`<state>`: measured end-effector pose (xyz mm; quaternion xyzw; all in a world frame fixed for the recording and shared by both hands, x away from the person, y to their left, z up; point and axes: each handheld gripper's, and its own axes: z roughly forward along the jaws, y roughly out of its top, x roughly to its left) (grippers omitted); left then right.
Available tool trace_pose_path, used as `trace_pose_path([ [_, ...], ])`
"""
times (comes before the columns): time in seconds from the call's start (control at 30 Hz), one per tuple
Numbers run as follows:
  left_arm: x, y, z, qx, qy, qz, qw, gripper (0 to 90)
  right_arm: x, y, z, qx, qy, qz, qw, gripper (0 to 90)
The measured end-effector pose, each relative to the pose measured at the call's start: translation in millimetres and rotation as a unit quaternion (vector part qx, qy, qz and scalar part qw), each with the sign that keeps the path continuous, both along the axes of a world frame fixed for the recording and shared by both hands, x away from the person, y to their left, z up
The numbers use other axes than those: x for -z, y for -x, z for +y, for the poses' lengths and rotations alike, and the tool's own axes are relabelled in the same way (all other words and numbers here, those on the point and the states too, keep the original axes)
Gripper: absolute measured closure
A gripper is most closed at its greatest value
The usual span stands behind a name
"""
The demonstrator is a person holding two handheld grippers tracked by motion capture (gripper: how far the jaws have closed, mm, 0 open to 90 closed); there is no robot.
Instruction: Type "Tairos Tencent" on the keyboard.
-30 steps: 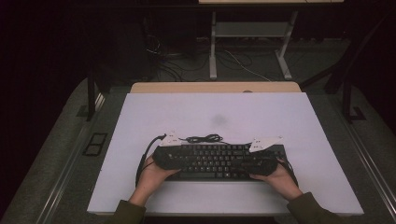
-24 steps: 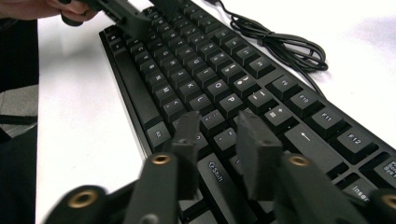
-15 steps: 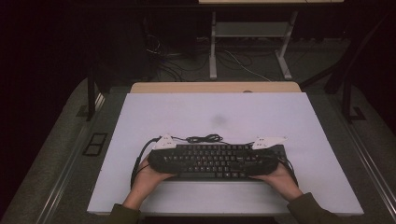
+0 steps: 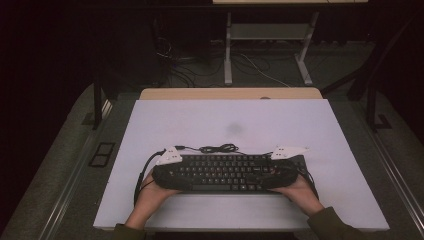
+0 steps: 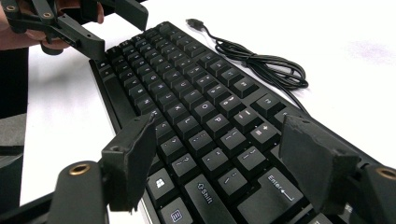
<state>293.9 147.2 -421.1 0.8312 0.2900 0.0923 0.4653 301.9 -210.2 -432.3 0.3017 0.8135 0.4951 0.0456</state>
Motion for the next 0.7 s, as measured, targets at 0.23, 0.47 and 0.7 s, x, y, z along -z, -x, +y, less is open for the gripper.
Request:
trace_pose_path([
  [0.23,-0.9,6.7,8.8,0.002,0.002,-0.008,1.0000,22.3,1.3,0.9,1.7,-0.004,0.002,-0.004,1.0000,26.8],
  [0.47,0.8,10.0,16.8,-0.010,0.003,-0.013,0.9999,22.1,1.3,1.1,1.0,-0.001,0.001,-0.004,1.0000,26.9],
  [0.7,5.3,7.3,23.0,-0.015,0.003,-0.011,0.9998,29.3,1.6,1.6,1.4,-0.001,0.004,-0.008,1.0000,27.0],
])
